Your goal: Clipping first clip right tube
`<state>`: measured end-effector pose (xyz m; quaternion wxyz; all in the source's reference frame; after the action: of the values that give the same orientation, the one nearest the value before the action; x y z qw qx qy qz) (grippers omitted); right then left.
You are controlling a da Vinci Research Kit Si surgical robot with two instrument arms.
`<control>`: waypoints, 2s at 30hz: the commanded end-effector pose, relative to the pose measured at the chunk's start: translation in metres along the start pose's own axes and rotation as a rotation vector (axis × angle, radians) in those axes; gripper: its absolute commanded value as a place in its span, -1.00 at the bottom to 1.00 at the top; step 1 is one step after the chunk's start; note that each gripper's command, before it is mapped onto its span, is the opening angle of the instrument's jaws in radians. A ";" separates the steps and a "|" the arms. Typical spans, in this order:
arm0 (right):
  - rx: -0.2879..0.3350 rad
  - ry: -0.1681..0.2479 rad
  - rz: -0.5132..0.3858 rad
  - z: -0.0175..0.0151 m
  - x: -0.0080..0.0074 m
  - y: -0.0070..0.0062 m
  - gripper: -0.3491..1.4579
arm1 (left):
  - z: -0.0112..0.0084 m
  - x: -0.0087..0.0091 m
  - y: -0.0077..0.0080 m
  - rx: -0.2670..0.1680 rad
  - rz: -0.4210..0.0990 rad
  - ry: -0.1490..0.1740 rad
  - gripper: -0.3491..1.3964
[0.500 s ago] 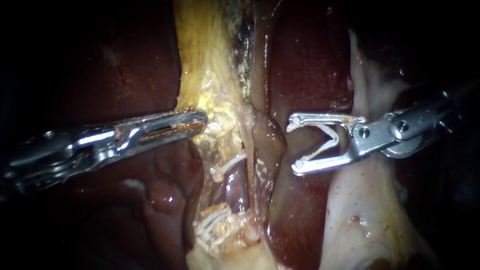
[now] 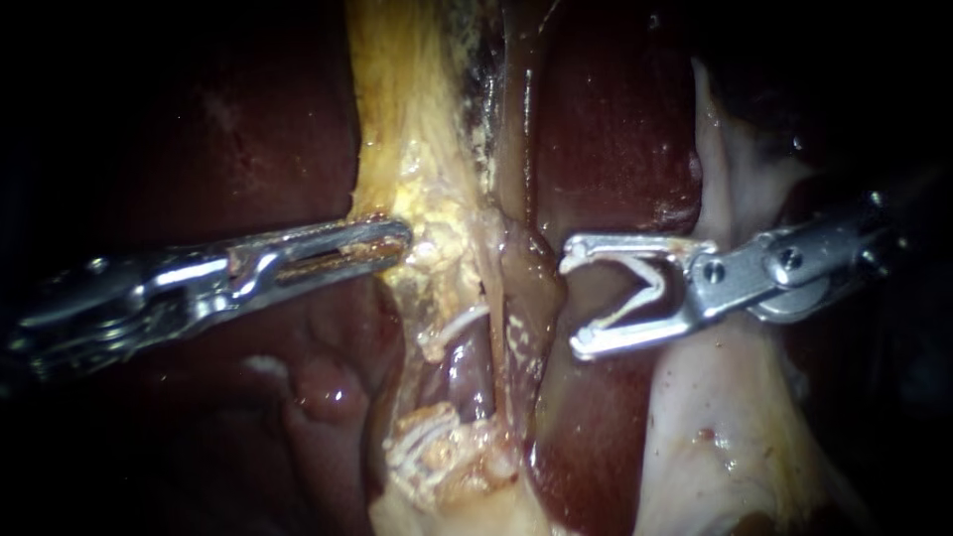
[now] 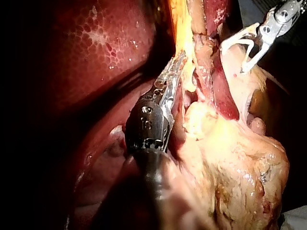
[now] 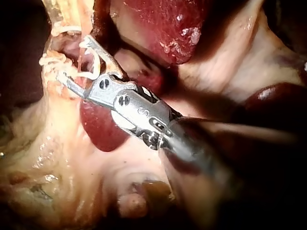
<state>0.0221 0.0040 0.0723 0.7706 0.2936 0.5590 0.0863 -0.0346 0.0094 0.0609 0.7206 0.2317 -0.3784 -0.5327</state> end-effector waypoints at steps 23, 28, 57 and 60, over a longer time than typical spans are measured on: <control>0.135 -0.081 0.145 0.0082 -0.0049 0.0044 -0.02 | -0.0049 -0.0013 -0.0034 0.001 0.013 -0.039 -1.00; 0.202 -0.003 0.172 0.0092 -0.0043 0.0046 -0.04 | -0.0049 -0.0013 -0.0034 0.001 0.013 -0.039 -1.00; 0.390 0.006 0.200 0.0124 -0.0065 0.0017 -0.67 | -0.0047 -0.0013 -0.0022 -0.002 0.015 -0.041 -1.00; 0.371 0.013 0.205 0.0119 -0.0062 0.0020 -1.00 | -0.0047 -0.0013 -0.0022 -0.002 0.015 -0.041 -1.00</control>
<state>0.0311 -0.0014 0.0809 0.6880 0.4832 0.5376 0.0646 -0.0324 0.0096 0.0560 0.7170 0.2170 -0.3942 -0.5323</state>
